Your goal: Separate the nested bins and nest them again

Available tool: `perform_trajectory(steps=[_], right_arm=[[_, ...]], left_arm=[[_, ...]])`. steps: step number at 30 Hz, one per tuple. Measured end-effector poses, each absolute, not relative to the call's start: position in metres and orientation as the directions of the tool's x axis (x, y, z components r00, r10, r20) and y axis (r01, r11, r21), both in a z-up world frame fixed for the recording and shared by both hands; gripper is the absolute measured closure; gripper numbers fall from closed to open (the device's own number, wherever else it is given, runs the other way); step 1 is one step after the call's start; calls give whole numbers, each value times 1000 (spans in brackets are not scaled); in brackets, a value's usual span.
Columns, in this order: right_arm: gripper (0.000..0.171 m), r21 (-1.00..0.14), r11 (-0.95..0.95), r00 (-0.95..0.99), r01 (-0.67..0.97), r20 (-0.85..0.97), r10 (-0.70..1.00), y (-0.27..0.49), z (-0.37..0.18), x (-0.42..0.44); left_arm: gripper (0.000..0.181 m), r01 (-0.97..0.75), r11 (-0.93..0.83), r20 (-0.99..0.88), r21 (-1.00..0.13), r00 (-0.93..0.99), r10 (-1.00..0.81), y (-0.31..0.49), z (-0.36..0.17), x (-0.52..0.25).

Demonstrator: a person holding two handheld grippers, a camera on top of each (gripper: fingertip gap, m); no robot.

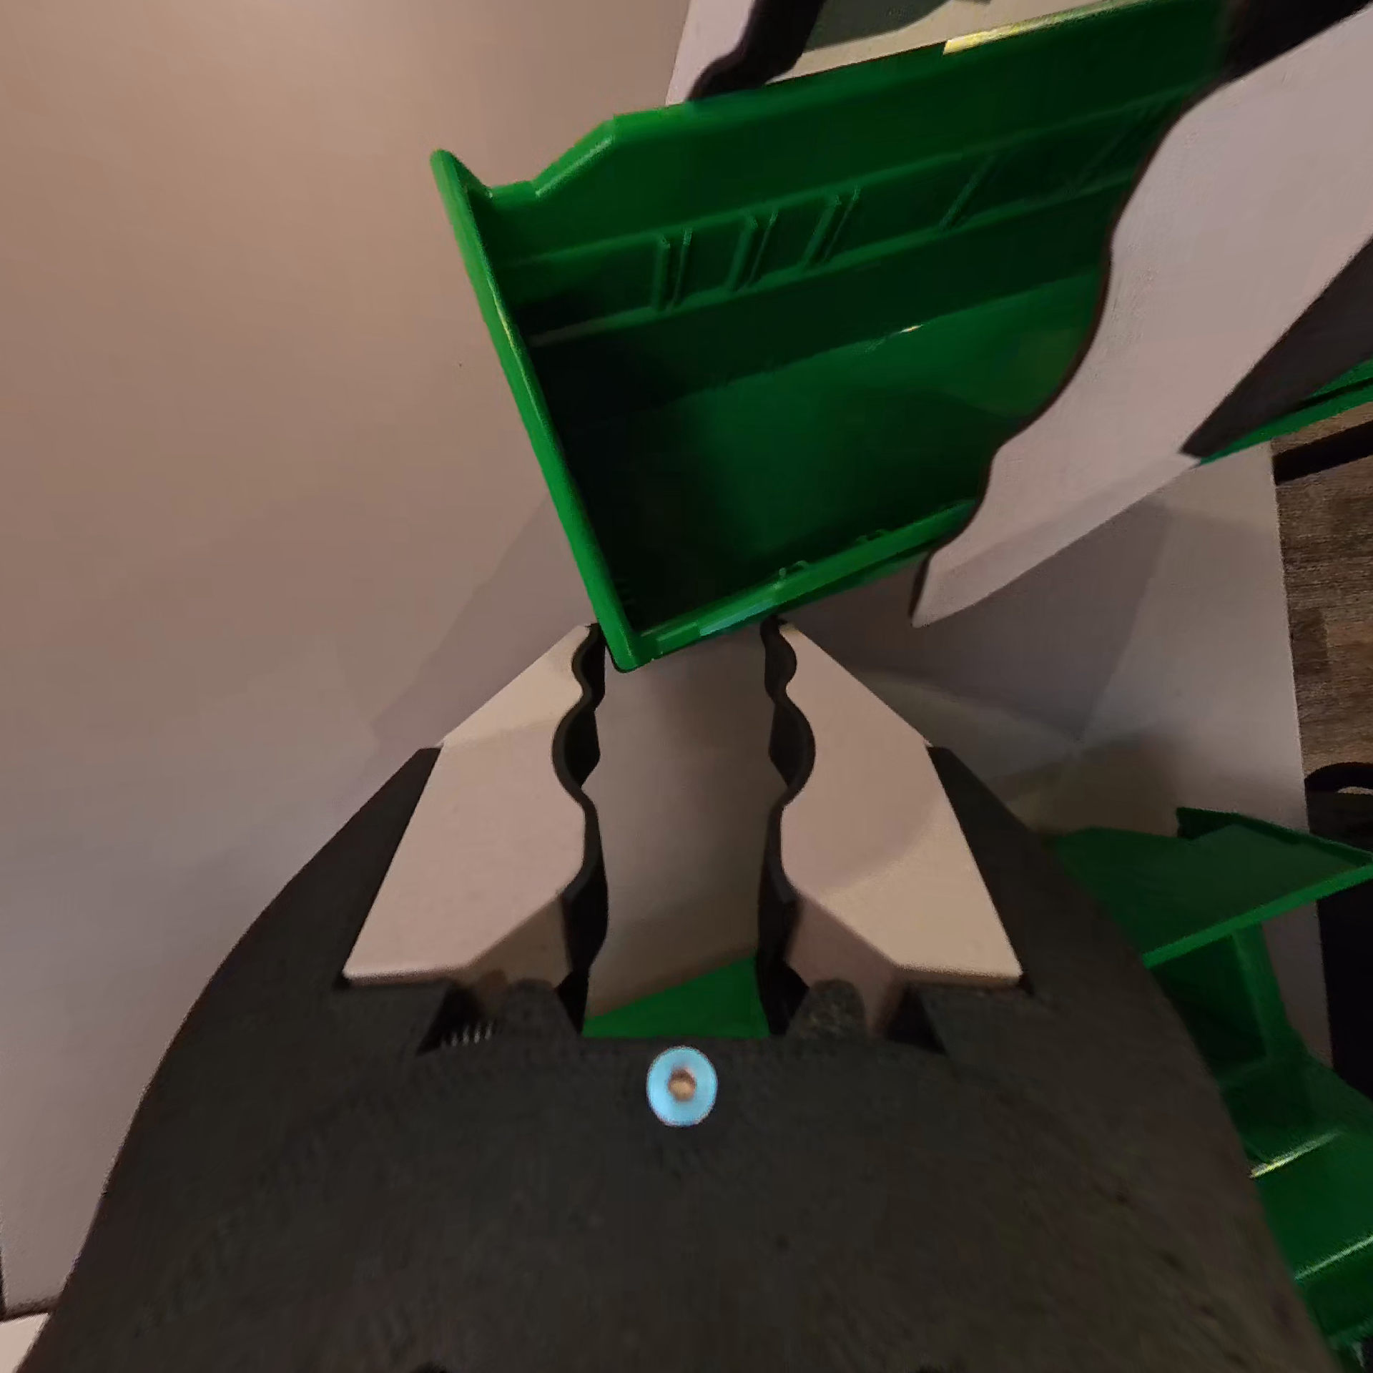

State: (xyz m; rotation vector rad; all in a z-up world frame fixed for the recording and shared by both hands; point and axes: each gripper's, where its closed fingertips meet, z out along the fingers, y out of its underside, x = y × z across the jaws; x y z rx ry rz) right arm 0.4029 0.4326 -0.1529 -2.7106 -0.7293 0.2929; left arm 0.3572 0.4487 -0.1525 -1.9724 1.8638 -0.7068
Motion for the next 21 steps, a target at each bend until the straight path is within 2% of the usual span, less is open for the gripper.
perform_trajectory(steps=[9, 21], right_arm=[[62, -402, -811, 853, 425, -122, 507, 436, -148, 402], [66, -500, -793, 869, 349, -145, 474, 436, -144, 402]], left_arm=[[141, -828, -94, 131, -553, 25, -991, 452, -154, 356], [144, -828, -107, 165, -550, 18, -986, 450, -154, 357]])
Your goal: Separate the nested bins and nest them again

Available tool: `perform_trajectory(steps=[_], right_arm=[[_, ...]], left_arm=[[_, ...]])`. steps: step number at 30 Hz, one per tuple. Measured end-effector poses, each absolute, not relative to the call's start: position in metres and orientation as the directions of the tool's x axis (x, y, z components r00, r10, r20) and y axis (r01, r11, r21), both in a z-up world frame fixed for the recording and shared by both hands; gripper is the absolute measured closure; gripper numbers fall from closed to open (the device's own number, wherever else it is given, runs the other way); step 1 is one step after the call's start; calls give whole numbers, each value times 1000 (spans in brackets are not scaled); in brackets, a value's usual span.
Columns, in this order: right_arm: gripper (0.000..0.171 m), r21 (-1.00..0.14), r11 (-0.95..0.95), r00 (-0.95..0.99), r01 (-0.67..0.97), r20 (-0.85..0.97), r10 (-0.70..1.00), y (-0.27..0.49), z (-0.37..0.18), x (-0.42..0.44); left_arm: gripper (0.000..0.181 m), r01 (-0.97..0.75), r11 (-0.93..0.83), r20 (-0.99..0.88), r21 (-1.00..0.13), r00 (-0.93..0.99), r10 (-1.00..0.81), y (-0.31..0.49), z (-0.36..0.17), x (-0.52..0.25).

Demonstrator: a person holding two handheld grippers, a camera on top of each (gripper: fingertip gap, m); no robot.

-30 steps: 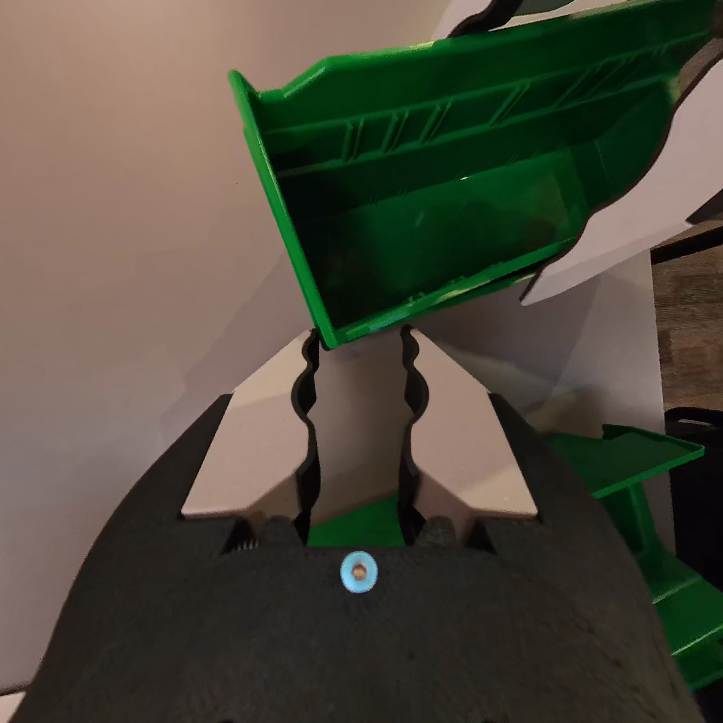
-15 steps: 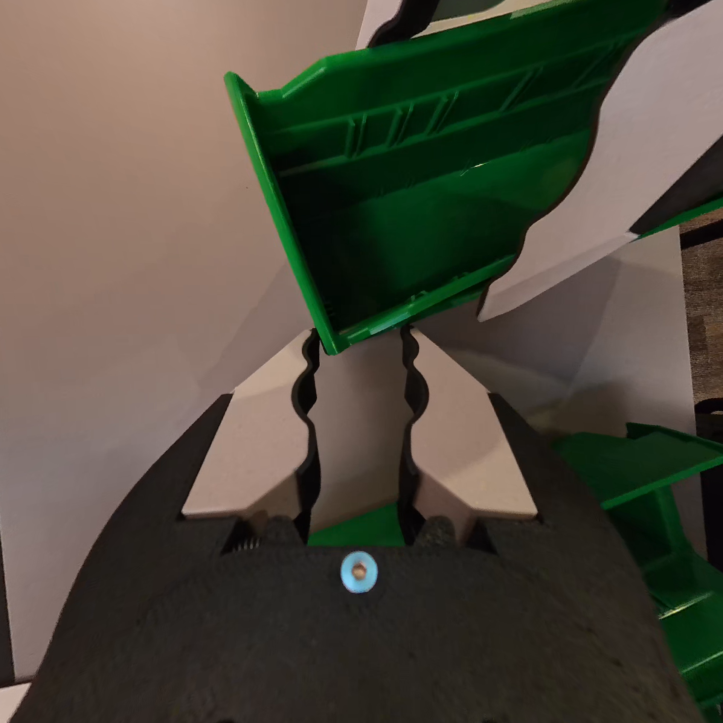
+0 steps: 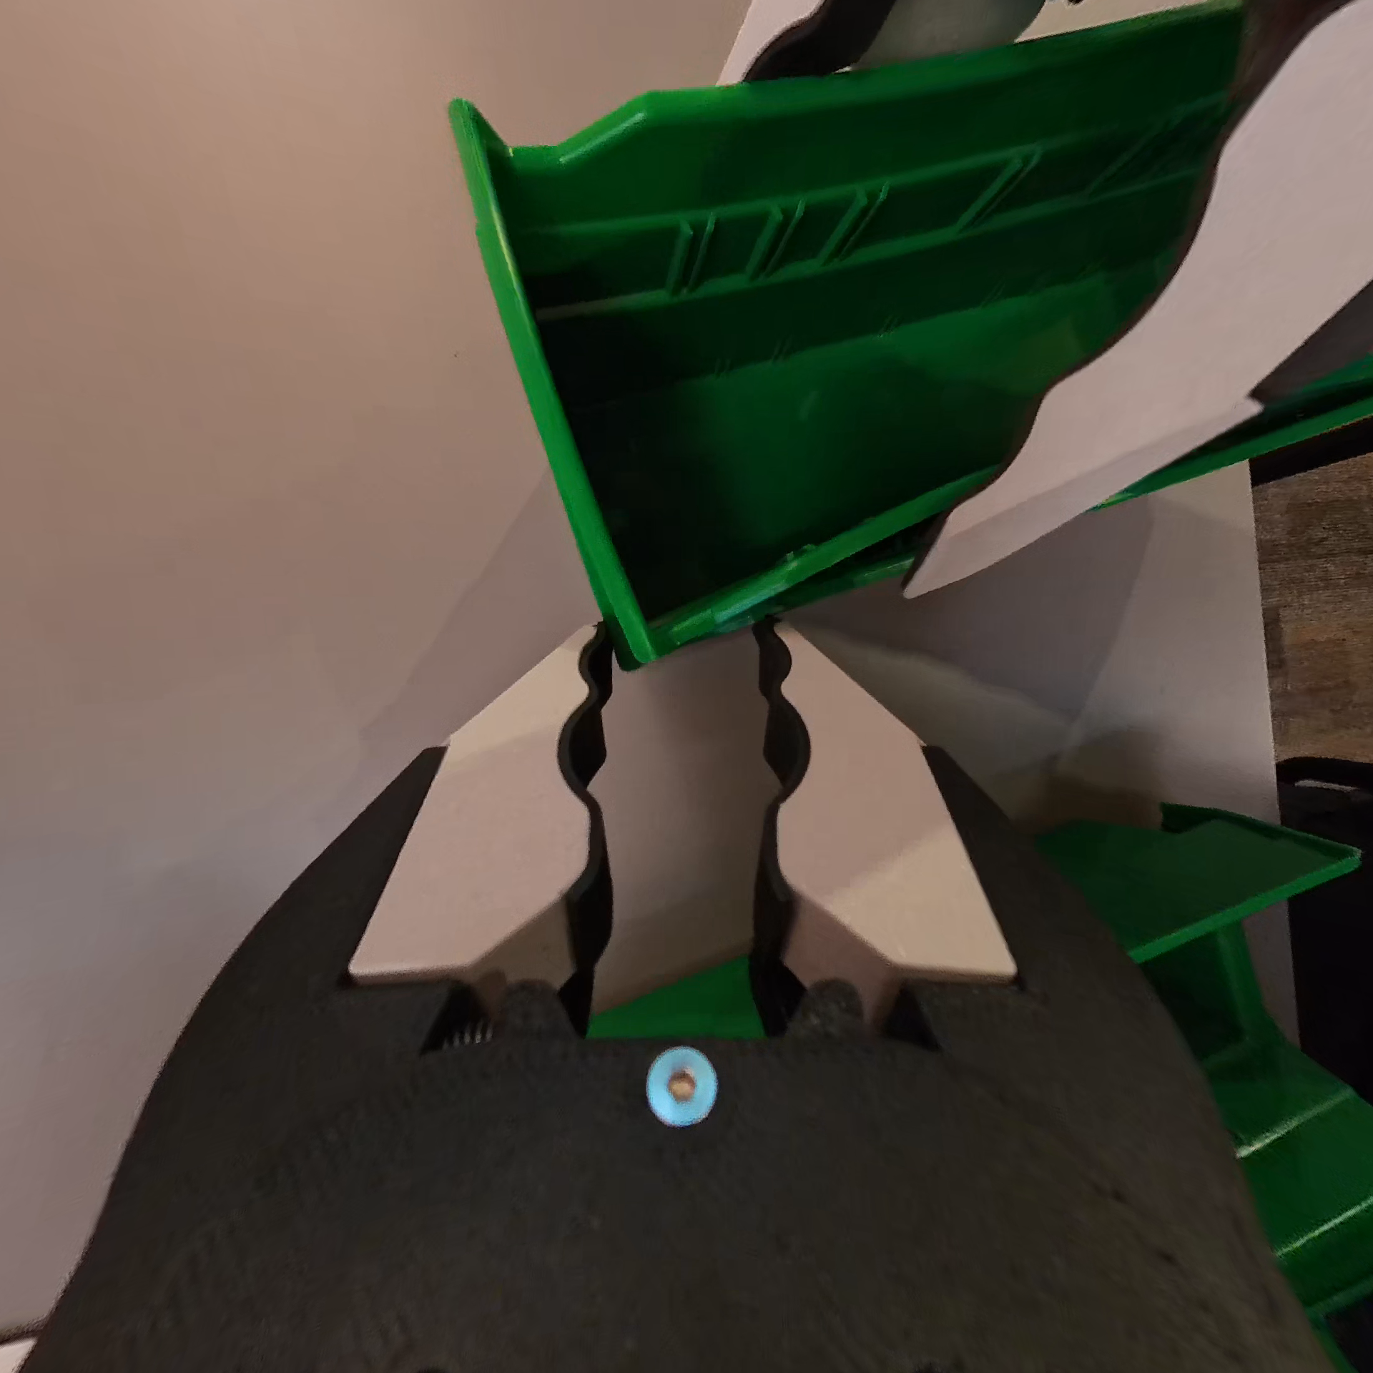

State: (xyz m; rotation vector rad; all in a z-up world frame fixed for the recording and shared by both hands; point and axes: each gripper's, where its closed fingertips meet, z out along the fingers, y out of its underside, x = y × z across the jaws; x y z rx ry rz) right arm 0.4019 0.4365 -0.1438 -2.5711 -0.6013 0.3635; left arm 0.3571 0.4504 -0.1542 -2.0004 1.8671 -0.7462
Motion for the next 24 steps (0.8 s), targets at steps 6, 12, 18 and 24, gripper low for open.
perform_trajectory(steps=[6, 12, 18, 24], right_arm=[[64, -523, -795, 869, 307, -187, 458, 435, -144, 399], [60, -529, -784, 871, 326, -154, 467, 436, -138, 403], [59, -540, -772, 850, 335, -180, 495, 435, -139, 399], [59, -571, -757, 832, 319, -215, 512, 434, -135, 398]], left_arm=[[146, -835, -113, 167, -539, 25, -986, 449, -154, 354], [143, -793, -94, 126, -603, 21, -992, 451, -144, 360], [132, -774, -23, 58, -633, -17, -998, 450, -139, 360], [131, -743, 32, 8, -668, -50, -999, 449, -131, 361]])
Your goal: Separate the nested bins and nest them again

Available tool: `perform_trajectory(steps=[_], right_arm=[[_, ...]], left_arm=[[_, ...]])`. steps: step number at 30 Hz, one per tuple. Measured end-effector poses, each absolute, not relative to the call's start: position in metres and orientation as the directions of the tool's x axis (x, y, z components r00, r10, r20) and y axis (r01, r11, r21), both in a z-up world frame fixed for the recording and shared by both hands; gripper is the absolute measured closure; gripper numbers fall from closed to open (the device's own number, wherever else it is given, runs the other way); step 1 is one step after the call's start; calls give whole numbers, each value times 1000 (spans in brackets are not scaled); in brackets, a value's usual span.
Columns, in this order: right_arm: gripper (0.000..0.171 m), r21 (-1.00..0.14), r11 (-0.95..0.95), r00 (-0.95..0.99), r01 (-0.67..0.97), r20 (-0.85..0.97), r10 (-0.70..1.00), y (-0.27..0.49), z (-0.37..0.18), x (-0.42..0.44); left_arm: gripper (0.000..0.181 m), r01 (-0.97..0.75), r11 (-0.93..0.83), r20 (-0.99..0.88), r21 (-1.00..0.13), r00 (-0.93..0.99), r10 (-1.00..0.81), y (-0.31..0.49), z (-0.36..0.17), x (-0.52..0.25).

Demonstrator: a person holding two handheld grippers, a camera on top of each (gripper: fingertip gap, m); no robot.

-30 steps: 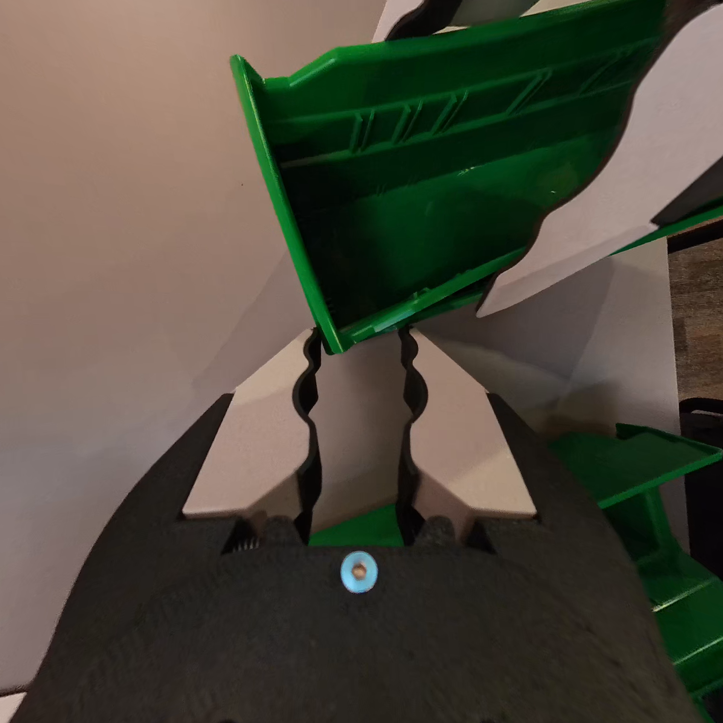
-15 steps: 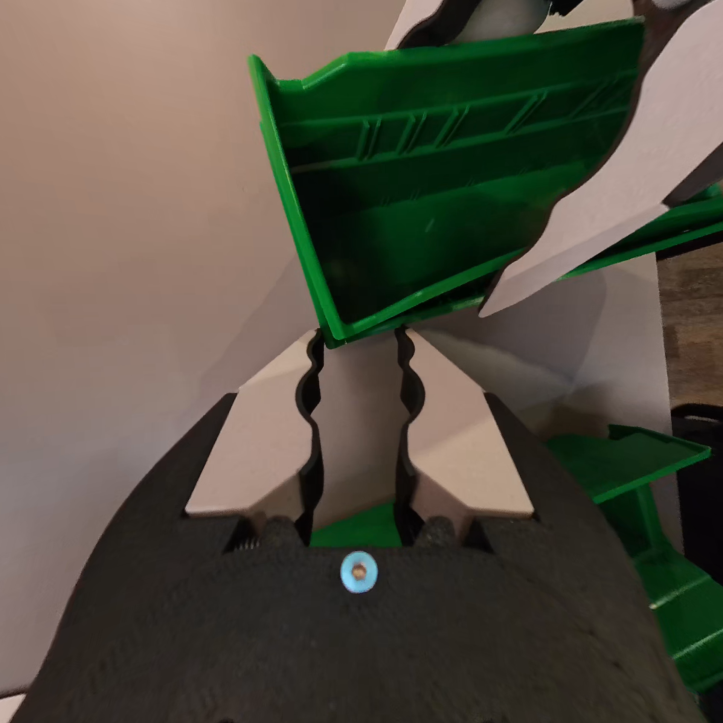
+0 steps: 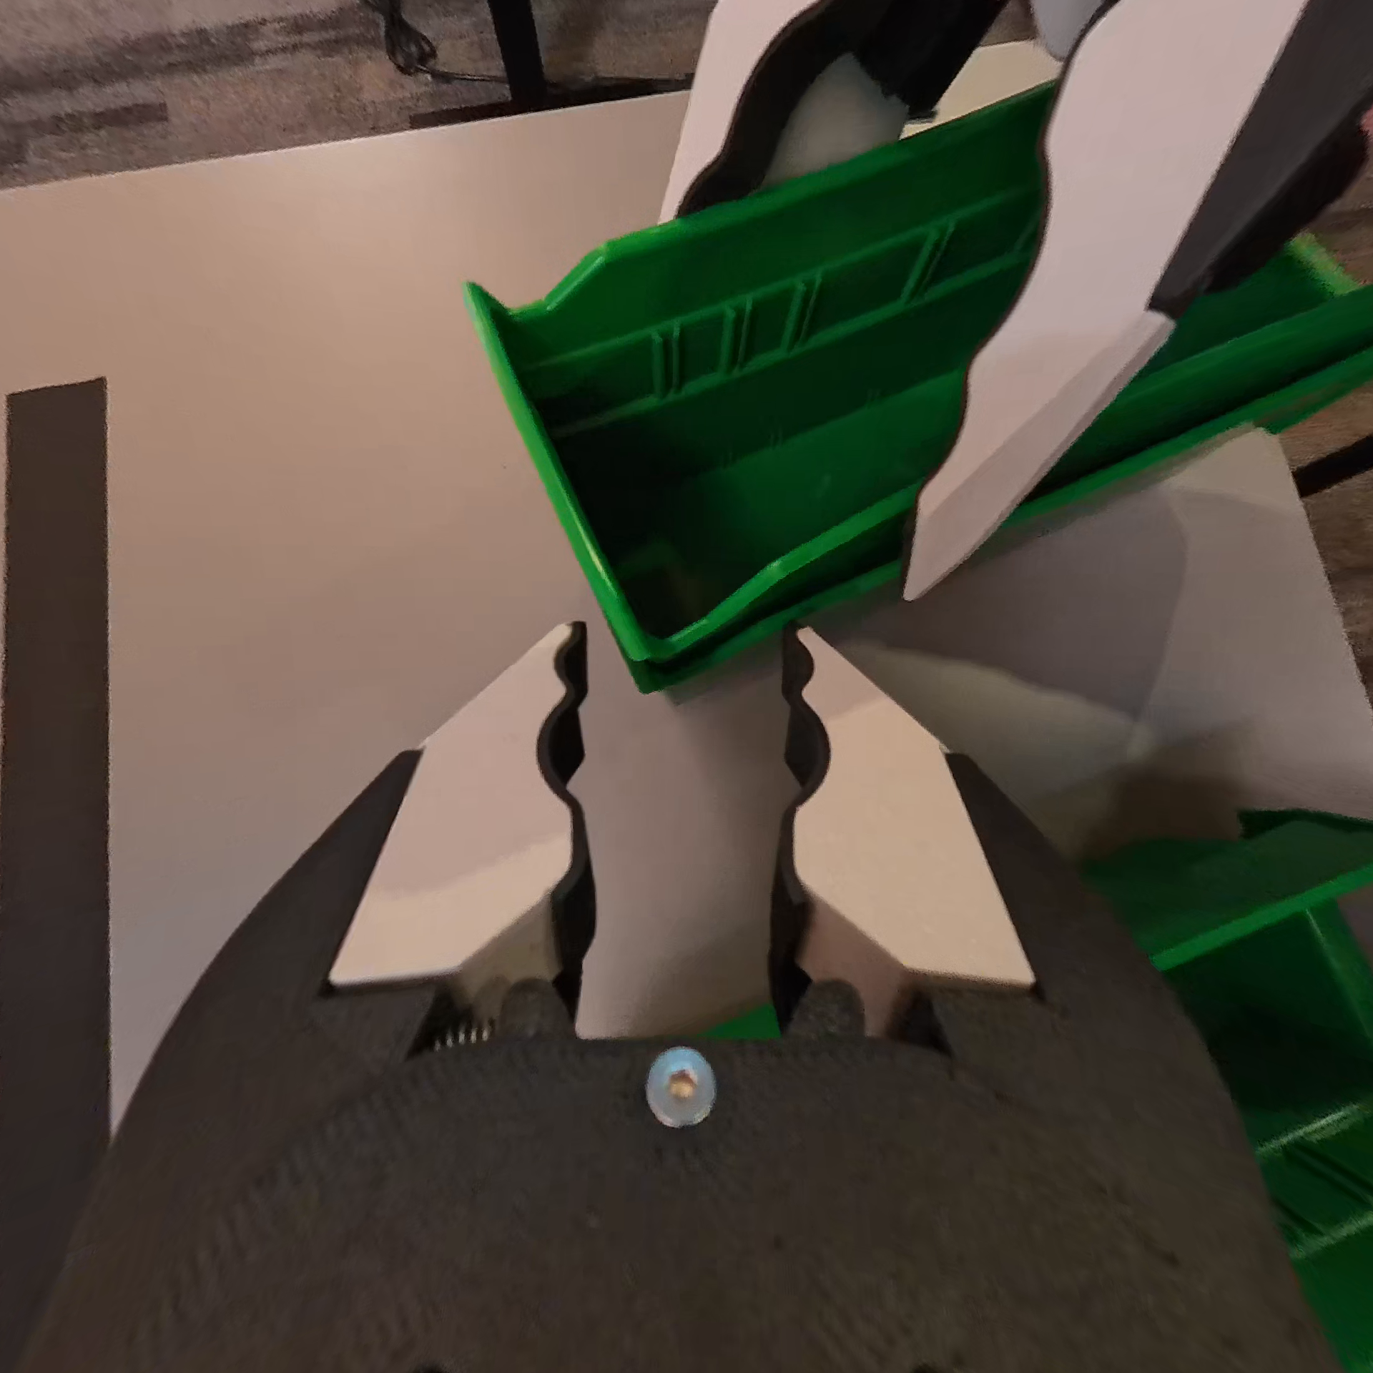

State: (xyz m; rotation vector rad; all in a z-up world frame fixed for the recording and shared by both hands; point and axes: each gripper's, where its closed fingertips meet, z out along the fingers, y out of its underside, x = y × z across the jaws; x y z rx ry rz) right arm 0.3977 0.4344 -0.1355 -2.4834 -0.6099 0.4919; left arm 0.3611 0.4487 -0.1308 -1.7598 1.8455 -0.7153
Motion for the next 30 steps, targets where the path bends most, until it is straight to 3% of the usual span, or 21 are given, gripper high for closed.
perform_trajectory(steps=[11, 27, 30], right_arm=[[65, -567, -718, 807, 403, -149, 571, 429, -144, 396], [71, -619, -692, 821, 373, -127, 556, 430, -137, 400], [65, -601, -703, 816, 380, -141, 561, 429, -138, 399]], left_arm=[[125, -791, 108, 29, -602, -156, -987, 434, -150, 363], [133, -798, 84, 62, -596, -150, -987, 434, -152, 366], [133, -798, 74, 72, -597, -145, -987, 433, -152, 364]])
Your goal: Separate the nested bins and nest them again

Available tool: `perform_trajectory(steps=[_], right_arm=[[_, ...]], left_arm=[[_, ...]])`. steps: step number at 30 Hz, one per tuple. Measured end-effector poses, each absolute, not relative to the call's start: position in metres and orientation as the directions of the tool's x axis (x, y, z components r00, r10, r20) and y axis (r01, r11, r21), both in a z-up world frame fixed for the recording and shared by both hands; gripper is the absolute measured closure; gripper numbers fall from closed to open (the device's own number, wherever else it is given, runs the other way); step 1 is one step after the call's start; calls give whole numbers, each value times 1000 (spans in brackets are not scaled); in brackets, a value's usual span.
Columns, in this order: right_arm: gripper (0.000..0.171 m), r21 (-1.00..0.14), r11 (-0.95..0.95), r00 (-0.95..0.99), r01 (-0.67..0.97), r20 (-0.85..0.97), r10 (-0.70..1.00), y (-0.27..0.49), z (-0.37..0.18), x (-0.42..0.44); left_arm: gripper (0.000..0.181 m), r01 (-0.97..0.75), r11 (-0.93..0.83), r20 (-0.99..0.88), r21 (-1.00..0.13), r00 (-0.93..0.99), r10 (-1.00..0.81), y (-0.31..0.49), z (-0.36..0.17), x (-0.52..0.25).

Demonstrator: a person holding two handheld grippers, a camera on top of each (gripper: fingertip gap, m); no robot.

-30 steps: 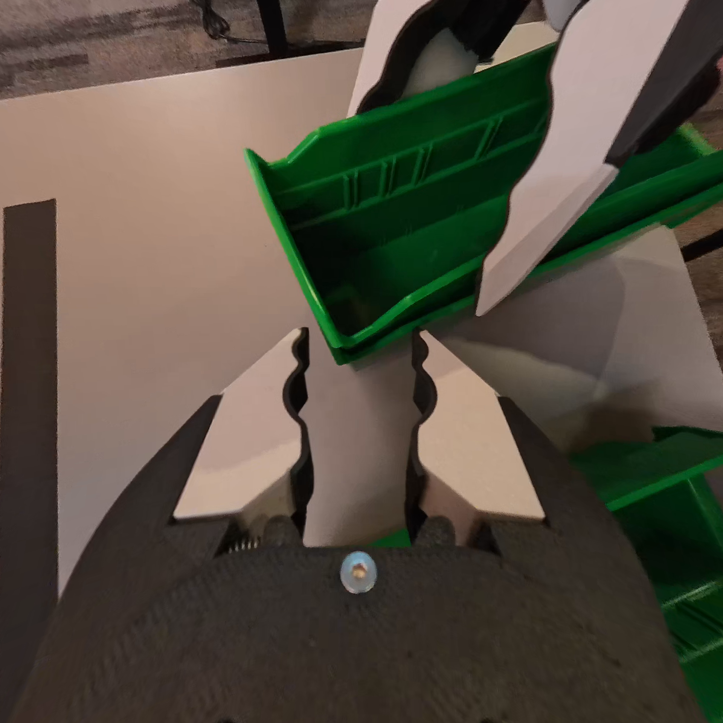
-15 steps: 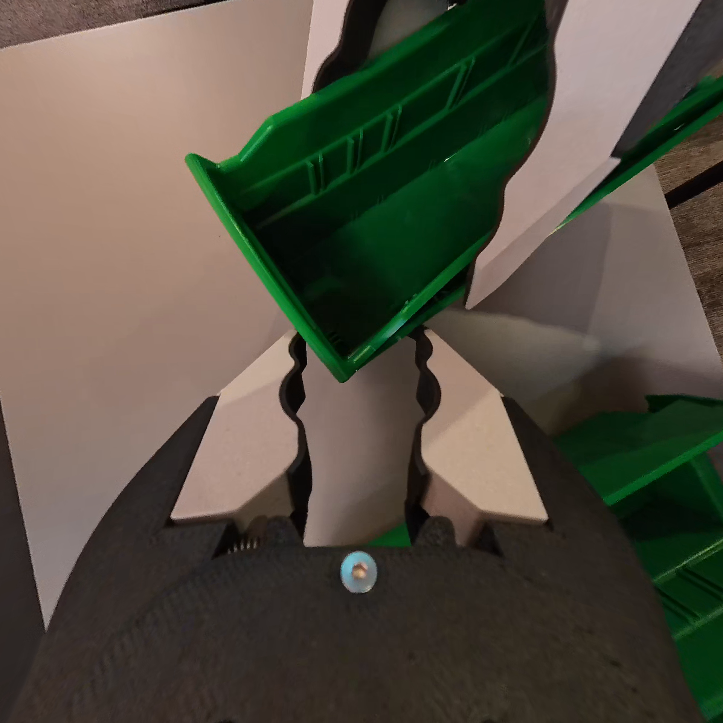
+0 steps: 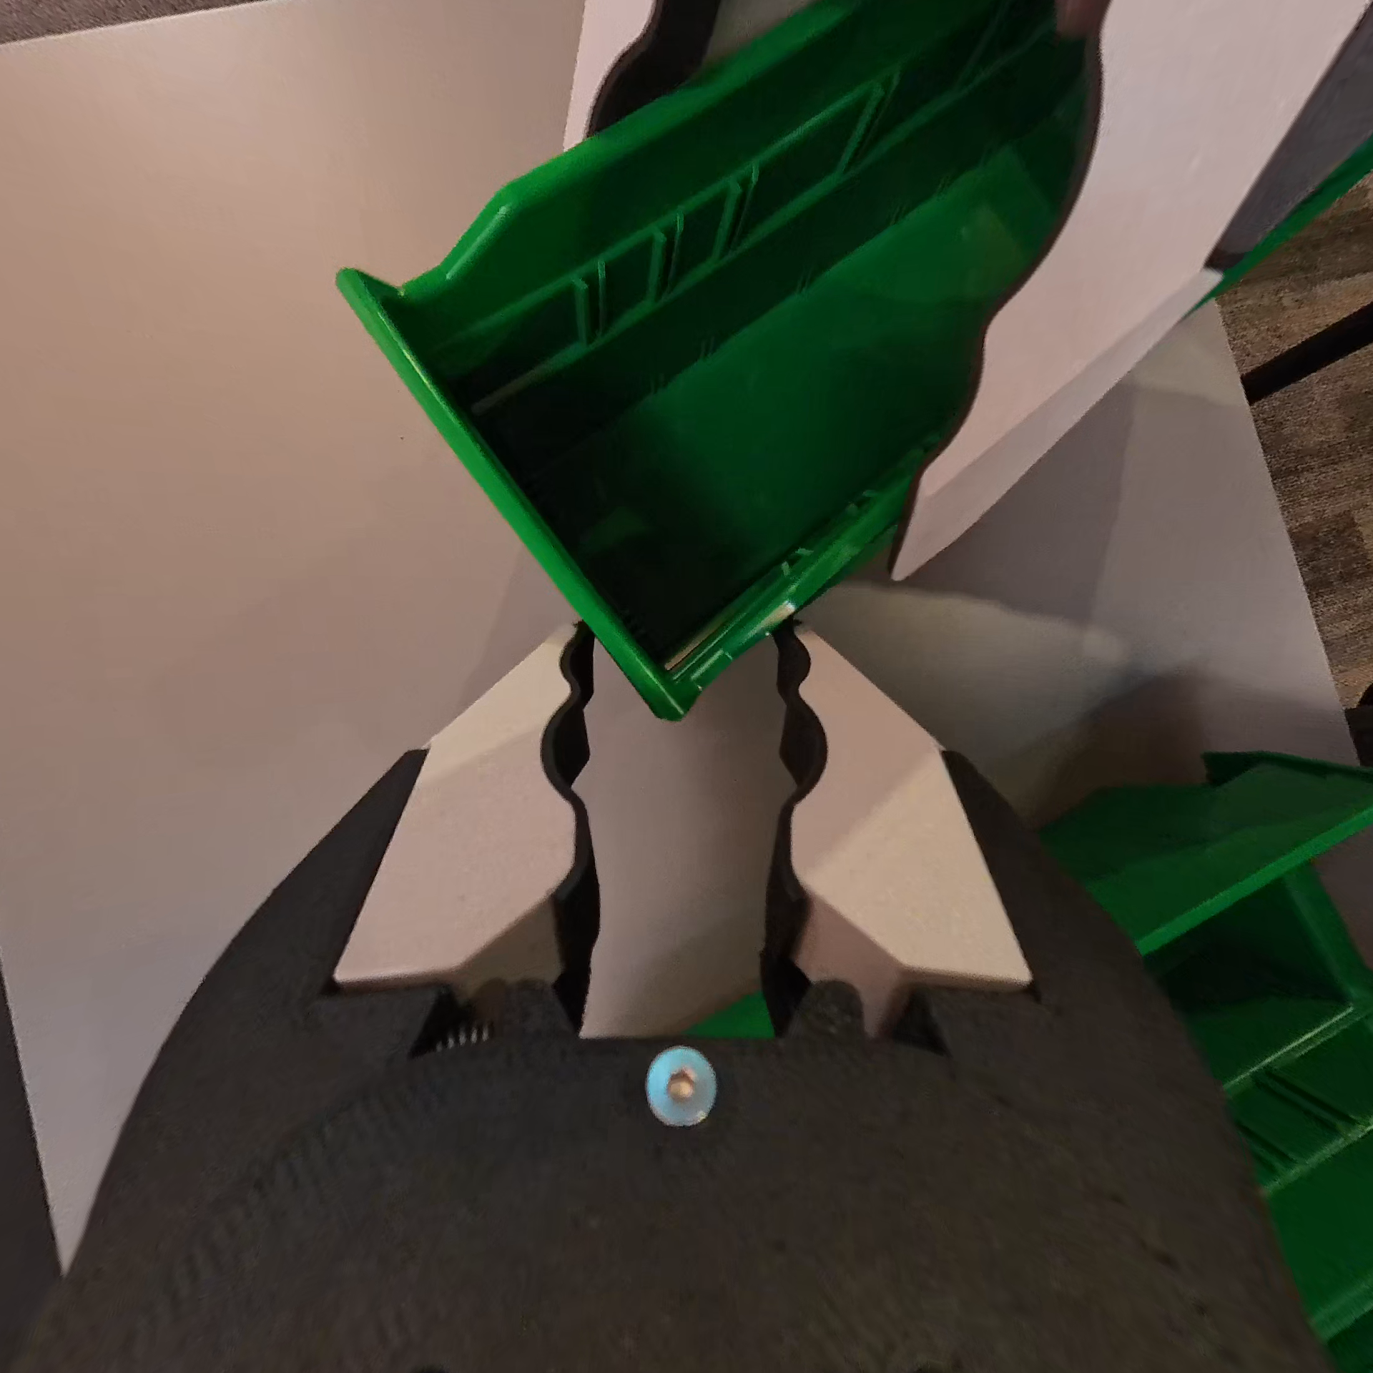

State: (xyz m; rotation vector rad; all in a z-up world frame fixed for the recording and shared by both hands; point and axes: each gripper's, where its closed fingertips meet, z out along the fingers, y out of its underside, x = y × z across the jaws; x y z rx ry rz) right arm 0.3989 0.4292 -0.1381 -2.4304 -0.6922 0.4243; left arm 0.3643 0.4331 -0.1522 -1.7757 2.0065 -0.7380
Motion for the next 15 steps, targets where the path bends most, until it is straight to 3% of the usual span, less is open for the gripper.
perform_trajectory(steps=[3, 10, 15], right_arm=[[60, -570, -742, 820, 353, -194, 539, 427, -133, 404], [49, -347, -844, 870, 410, -128, 475, 367, -140, 454], [64, -372, -846, 865, 382, -177, 469, 354, -141, 454]], left_arm=[[135, -803, 60, 77, -594, -131, -988, 434, -152, 365], [139, -814, 63, 67, -577, -123, -990, 436, -152, 368], [138, -808, 59, 76, -586, -128, -989, 432, -150, 373]])
